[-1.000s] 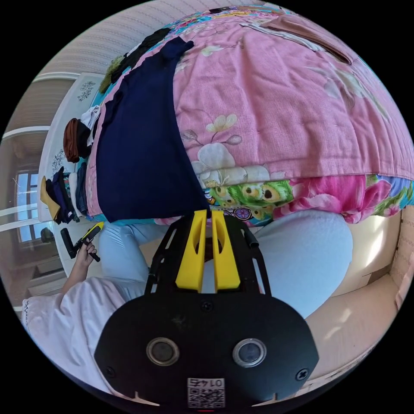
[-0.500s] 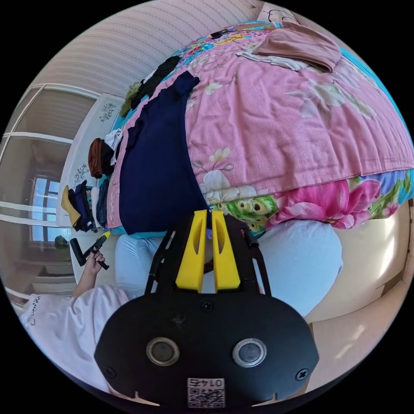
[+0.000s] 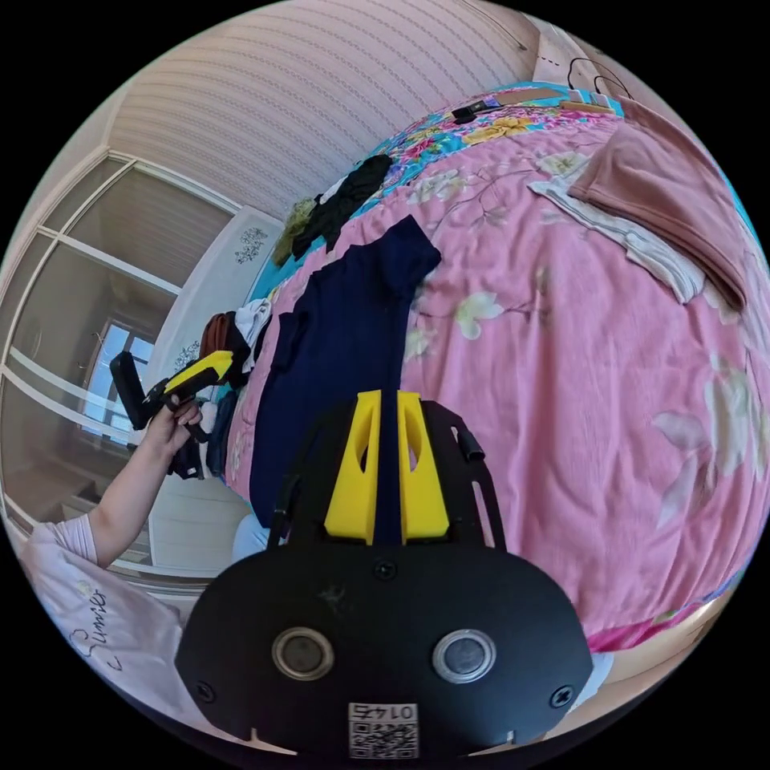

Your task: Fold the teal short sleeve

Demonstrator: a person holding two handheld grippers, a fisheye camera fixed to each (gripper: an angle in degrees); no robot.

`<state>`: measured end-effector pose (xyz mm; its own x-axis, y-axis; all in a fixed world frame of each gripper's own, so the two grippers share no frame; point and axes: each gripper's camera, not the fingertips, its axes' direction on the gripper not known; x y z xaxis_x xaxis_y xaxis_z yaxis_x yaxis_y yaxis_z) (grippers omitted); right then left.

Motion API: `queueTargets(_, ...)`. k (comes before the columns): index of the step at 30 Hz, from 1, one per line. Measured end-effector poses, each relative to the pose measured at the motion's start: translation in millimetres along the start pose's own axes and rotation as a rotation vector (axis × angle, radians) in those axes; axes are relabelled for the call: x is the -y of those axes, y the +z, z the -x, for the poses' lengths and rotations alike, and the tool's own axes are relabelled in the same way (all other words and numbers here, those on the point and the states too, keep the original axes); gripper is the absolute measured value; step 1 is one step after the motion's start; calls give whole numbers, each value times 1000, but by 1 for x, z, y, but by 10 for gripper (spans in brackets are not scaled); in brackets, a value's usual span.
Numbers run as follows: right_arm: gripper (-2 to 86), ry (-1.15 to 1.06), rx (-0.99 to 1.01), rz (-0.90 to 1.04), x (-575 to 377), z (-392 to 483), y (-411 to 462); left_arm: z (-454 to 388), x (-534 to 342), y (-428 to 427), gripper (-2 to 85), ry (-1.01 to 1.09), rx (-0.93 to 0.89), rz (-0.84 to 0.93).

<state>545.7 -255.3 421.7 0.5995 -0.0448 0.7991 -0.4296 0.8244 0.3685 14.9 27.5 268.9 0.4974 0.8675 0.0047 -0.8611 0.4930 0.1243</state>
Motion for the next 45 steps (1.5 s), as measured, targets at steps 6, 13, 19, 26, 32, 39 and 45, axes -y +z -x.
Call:
queueTargets(6,72,78,-2,-34,77,-25,32,11,136,108,60,-5,-39,57)
queueTargets(13,89,137,101,-46,128,-59,66,3,200,207,40,115,47,243)
queueTargets(19,24,126,237,-91,132,-73,70,-1,207,223,-8,159,68,211)
queueTargets(26,8,209,212,-260,96,-56,33,-40,233,213,-8,297,-150,15)
queueTargets(32,4,348,159,-192,90,-72,70,-53,225,266,24,263,-121,167)
queueTargets(39,2,272,38,-189,87,-48,75,3,170,143,80,157,-83,-99)
queueTargets(45,7,50,54,-97,97,12,107,54,-10,58,64,-117,287,-118)
